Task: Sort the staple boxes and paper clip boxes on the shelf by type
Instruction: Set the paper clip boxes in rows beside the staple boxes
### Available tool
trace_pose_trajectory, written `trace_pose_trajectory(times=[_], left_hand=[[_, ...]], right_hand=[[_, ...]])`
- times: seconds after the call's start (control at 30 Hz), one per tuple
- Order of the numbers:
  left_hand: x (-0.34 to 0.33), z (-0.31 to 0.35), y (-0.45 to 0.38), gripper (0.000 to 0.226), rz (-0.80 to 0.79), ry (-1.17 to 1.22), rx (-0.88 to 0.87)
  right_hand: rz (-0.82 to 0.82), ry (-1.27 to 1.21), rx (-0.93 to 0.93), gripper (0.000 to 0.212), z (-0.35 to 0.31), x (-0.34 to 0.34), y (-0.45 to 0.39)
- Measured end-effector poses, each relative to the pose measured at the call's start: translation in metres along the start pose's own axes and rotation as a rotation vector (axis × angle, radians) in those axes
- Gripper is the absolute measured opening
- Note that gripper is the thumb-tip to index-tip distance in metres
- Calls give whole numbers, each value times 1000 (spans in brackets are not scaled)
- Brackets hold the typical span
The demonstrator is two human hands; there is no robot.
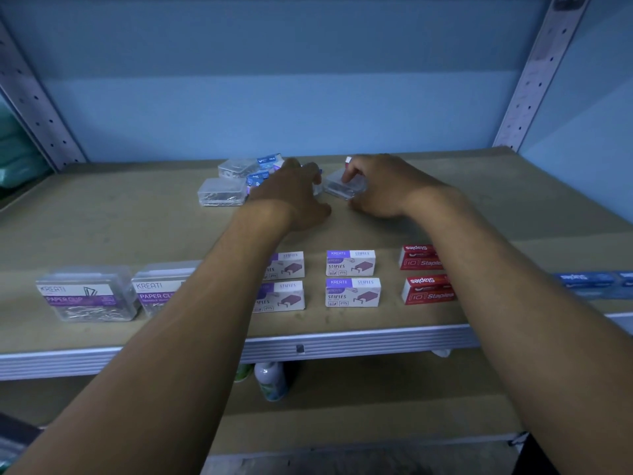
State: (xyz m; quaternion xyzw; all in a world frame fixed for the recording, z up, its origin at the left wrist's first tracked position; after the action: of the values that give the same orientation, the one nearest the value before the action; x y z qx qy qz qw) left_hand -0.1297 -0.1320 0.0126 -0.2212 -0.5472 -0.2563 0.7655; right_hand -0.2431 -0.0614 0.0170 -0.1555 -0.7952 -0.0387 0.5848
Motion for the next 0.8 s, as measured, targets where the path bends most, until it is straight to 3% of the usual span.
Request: trace_pose_trajectory(times=[0.13, 0.23, 0.63, 0.8], left_hand=[[1, 0, -1, 54, -25, 12, -17], [-1, 1, 0, 56, -25, 12, -23], [4, 11, 12, 58, -48, -50, -52], [6, 20, 21, 55, -63, -85, -83]], right_hand=[[80, 9, -12, 23, -5, 4, 0], [115, 35, -43, 25, -6, 9, 3], [46, 9, -62, 12, -2, 14, 20], [36, -65, -92, 19, 11, 14, 27]])
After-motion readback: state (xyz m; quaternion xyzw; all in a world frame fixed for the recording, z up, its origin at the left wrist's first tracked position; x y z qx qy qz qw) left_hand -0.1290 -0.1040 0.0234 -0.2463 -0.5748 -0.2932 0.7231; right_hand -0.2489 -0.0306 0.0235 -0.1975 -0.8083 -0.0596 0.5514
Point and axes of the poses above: each hand's wrist, its own y-axis away from the middle knuckle, its own x-axis out of the back of the hand, z = x × y, the point moved 10 cm from there along -y, towards the middle knuckle, and after that the axes turned 8 degrees about x, right-handed, at the moved point
